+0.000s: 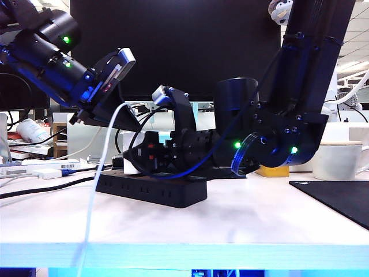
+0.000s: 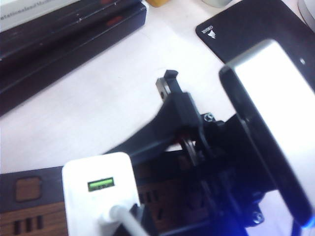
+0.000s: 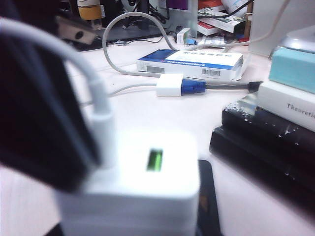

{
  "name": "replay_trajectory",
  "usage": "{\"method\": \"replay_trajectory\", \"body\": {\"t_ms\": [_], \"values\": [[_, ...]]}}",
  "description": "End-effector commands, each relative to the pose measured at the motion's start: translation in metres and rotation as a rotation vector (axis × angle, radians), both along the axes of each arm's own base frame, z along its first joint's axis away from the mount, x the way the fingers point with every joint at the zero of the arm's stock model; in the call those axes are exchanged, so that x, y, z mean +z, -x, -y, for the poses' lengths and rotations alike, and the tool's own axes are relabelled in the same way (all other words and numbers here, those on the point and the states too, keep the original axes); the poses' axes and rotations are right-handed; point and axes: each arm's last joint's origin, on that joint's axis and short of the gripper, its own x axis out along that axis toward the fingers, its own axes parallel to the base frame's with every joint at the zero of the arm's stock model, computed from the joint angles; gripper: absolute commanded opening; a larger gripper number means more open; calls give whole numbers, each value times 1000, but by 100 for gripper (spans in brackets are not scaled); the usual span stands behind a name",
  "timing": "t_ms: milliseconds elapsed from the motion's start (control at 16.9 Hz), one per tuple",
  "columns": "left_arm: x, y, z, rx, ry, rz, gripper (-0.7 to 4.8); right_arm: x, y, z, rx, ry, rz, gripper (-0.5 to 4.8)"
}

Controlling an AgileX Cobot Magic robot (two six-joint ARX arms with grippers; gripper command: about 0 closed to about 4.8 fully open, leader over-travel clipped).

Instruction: Plug the white charger into the left socket.

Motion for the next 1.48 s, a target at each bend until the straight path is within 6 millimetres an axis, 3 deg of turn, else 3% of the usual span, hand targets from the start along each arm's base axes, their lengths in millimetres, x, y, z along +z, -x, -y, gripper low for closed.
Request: {"method": "replay_trajectory", "body": {"t_ms": [59, 770, 829, 888, 1007, 1481], "values": [[-12, 4, -1, 16, -52, -75, -5, -15, 4, 0, 12, 35, -103, 333], [-13, 3, -2, 46, -87, -61, -5, 18, -1, 5, -8, -22, -20, 339], [-13, 3, -2, 52, -94, -59, -5, 18, -2, 7, -12, -21, -21, 348], [-13, 3, -2, 54, -96, -58, -5, 19, -4, 10, -21, -21, -21, 398], [-13, 3, -2, 54, -97, -58, -5, 21, -7, 14, -28, -31, -39, 404], [-13, 3, -2, 62, -106, -56, -5, 35, -5, 20, 163, -66, -99, 404]]}}
